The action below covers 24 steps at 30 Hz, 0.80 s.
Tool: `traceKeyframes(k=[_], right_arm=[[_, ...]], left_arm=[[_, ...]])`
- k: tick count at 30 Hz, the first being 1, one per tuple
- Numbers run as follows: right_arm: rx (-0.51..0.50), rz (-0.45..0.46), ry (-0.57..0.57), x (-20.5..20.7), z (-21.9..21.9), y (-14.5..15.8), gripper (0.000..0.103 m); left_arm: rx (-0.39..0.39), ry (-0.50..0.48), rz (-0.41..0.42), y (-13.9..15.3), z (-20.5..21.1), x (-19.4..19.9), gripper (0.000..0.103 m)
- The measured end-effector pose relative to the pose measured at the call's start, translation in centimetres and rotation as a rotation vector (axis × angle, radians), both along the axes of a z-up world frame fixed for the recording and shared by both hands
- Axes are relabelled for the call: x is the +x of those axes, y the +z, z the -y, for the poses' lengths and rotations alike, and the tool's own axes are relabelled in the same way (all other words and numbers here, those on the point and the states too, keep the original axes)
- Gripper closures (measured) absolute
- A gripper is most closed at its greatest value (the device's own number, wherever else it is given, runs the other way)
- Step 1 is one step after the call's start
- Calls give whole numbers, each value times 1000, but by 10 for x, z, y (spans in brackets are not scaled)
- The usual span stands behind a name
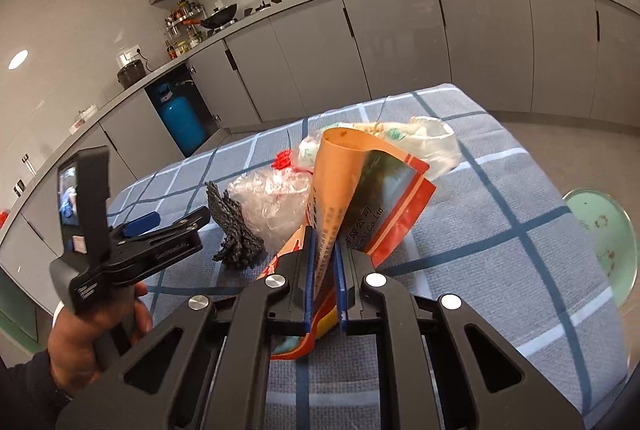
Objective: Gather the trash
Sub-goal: 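Grasp the black mesh net with the left gripper and lift it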
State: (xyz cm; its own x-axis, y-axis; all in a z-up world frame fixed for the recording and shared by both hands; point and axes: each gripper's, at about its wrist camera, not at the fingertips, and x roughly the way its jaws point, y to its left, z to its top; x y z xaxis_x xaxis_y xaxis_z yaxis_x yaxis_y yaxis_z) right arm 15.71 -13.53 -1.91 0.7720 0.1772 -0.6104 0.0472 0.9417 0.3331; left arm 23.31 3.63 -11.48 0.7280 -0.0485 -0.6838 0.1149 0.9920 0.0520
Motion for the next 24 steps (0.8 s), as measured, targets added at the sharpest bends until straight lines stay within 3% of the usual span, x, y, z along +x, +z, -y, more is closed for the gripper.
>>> traceKeyframes(k=[6, 10, 12, 14, 16, 20, 24], right_arm=[[12, 9, -35, -14, 26, 17, 94], [-47, -8, -61, -18, 37, 15, 94], [-66, -30, -67, -17, 40, 9, 94], [-58, -43, -65, -16, 43, 2, 94], [-56, -52, -62, -16, 43, -2, 94], [-57, -54, -58, -17, 43, -5, 94], [-76, -39, -65, -20, 47, -1, 94]], left_arm=[[20, -52, -35, -9, 27, -2, 17], [44, -64, -68, -21, 34, 0, 18], [42, -70, -90, -28, 34, 1, 31], [28, -88, -119, -33, 33, 1, 62], [17, -104, -131, -34, 31, -1, 79], [36, -93, -102, -26, 21, -9, 91], [62, -67, -41, -6, 5, -20, 92]])
